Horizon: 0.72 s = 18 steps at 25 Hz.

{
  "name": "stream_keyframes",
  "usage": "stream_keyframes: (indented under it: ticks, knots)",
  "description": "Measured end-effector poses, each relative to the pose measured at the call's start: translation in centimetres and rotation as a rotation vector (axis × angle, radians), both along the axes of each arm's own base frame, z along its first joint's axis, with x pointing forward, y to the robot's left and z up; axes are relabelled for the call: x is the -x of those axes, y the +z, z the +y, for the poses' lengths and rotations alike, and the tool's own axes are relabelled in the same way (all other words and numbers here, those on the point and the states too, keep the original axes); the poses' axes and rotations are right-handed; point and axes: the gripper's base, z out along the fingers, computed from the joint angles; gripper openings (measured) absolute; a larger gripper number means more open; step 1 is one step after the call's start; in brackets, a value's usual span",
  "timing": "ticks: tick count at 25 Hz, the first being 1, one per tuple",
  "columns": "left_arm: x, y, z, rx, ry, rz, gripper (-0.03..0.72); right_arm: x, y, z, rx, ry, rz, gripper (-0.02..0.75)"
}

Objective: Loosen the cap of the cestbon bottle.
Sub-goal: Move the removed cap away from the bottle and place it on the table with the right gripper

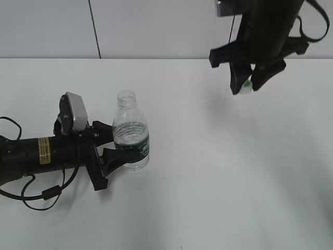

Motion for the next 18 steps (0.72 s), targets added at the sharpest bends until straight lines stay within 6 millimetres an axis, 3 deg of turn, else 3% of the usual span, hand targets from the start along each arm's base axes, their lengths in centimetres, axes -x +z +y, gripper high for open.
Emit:
stream_keyframes:
  ticks: [11,18]
  knots:
    - [-0.2,0.0,0.1,0.004,0.031,0.002,0.372,1.8,-9.9,0.0,-0.137,-0.06,-0.025,0.298]
    - [-0.2,0.0,0.1,0.004,0.031,0.002,0.372,1.6,-13.8,0.0,-0.118,-0.069,0.002,0.298]
